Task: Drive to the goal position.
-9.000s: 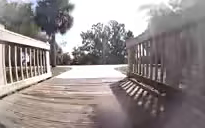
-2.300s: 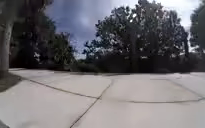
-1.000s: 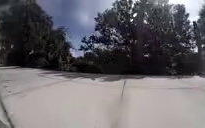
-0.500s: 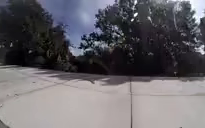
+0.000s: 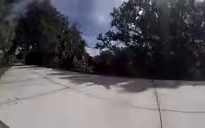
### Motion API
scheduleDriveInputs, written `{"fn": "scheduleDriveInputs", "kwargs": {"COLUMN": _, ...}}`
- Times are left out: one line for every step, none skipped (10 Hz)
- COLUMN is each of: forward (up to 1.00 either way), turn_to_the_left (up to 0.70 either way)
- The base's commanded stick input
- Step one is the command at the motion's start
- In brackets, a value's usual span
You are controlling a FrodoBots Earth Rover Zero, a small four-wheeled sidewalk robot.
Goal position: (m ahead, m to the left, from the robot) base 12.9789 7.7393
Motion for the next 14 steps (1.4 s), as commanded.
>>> {"fn": "scheduleDriveInputs", "kwargs": {"forward": 0.85, "turn_to_the_left": 0.34}}
{"fn": "scheduleDriveInputs", "kwargs": {"forward": 0.85, "turn_to_the_left": 0.34}}
{"fn": "scheduleDriveInputs", "kwargs": {"forward": 0.85, "turn_to_the_left": 0.34}}
{"fn": "scheduleDriveInputs", "kwargs": {"forward": 0.85, "turn_to_the_left": 0.34}}
{"fn": "scheduleDriveInputs", "kwargs": {"forward": 0.85, "turn_to_the_left": 0.34}}
{"fn": "scheduleDriveInputs", "kwargs": {"forward": 0.85, "turn_to_the_left": 0.34}}
{"fn": "scheduleDriveInputs", "kwargs": {"forward": 0.85, "turn_to_the_left": 0.3}}
{"fn": "scheduleDriveInputs", "kwargs": {"forward": 0.85, "turn_to_the_left": 0.15}}
{"fn": "scheduleDriveInputs", "kwargs": {"forward": 0.85, "turn_to_the_left": 0.0}}
{"fn": "scheduleDriveInputs", "kwargs": {"forward": 0.85, "turn_to_the_left": 0.0}}
{"fn": "scheduleDriveInputs", "kwargs": {"forward": 0.85, "turn_to_the_left": 0.0}}
{"fn": "scheduleDriveInputs", "kwargs": {"forward": 0.85, "turn_to_the_left": 0.0}}
{"fn": "scheduleDriveInputs", "kwargs": {"forward": 0.85, "turn_to_the_left": 0.0}}
{"fn": "scheduleDriveInputs", "kwargs": {"forward": 0.85, "turn_to_the_left": 0.0}}
